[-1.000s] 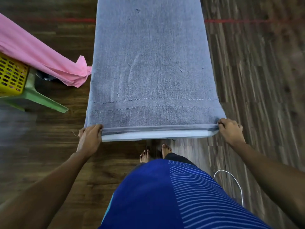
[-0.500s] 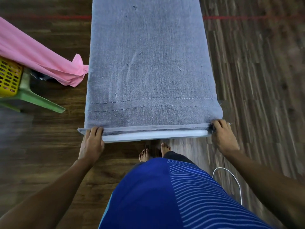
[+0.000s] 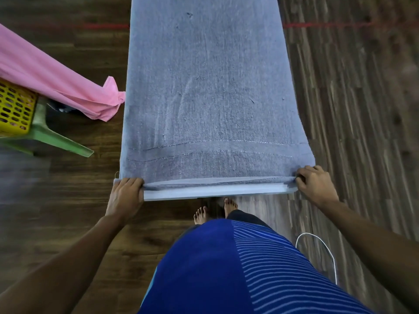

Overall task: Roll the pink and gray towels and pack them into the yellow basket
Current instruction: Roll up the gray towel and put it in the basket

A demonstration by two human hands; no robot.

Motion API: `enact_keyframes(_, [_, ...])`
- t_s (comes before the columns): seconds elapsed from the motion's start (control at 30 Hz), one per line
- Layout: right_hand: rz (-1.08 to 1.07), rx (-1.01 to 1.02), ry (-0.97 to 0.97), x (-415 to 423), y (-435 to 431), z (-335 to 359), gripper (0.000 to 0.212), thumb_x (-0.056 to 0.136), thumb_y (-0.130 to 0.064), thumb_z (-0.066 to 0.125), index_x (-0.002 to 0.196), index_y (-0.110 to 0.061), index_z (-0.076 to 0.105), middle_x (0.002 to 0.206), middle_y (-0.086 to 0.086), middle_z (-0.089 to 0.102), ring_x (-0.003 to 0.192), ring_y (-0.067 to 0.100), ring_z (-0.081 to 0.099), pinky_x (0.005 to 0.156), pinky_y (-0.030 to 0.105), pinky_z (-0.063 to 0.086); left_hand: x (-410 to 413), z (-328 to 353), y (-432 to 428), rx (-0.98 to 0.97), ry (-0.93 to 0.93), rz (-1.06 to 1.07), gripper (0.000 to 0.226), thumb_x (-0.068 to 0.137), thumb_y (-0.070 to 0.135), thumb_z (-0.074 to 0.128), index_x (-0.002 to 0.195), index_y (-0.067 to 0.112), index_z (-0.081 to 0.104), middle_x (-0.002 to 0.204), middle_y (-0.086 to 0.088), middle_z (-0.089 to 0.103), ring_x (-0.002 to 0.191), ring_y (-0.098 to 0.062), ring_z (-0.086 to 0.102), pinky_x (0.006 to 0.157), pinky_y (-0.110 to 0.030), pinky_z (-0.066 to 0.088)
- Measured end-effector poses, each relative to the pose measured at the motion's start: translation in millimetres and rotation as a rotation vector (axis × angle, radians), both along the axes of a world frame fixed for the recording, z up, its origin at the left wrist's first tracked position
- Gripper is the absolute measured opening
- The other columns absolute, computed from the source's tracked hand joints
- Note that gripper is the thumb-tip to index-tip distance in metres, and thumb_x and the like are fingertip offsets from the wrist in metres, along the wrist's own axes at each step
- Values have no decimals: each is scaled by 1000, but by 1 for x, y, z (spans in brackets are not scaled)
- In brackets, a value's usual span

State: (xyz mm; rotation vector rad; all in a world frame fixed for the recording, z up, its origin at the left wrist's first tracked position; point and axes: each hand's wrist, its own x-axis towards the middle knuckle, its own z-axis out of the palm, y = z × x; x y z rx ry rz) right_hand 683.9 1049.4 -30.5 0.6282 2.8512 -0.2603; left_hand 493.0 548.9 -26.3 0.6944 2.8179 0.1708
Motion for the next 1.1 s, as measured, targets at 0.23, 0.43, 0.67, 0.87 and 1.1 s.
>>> enact_keyframes(0.23, [-158, -15, -25, -27, 0, 1, 9, 89, -20, 54, 97, -18, 57, 100, 7, 63, 98, 30, 51, 91, 42, 26, -25, -5, 9, -52, -57, 89, 11, 91, 16, 40, 90, 19, 51, 83, -2, 57, 86, -27, 54, 94, -48, 29])
enact_keyframes(0.43, [-96, -43, 167, -24, -7, -5, 14, 80, 3, 61, 93, -1, 60, 94, 19, 50, 84, 39, 50, 72, 49, 46, -20, -10, 23, -92, 148, 143, 15, 81, 5, 63, 95, 9, 57, 96, -14, 53, 92, -35, 46, 85, -50, 32])
enact_keyframes(0.67, [4, -19, 133, -4, -18, -14, 36, 70, 5, 68, 103, -1, 57, 110, 18, 57, 96, 35, 48, 82, 48, 43, -2, -16, 7, -2, 15, -6, 46, 79, 18, 40, 118, 0, 59, 115, -16, 58, 103, -35, 53, 92, -48, 42])
enact_keyframes(0.87, [-21, -77, 153, -11, -13, -10, 30, 81, 1, 61, 110, -4, 61, 111, 13, 61, 99, 35, 52, 83, 47, 49, -14, -8, 11, 25, 33, -26, 32, 84, 8, 53, 114, 0, 63, 110, -17, 63, 98, -37, 58, 81, -49, 49])
enact_keyframes(1.1, [-19, -16, -60, -27, 0, -1, 24, 86, -25, 53, 99, -15, 71, 100, 6, 68, 94, 31, 55, 81, 41, 38, -25, 4, 6, -129, -9, -85, 34, 82, 28, 31, 89, 16, 63, 86, -4, 66, 85, -28, 60, 89, -46, 35])
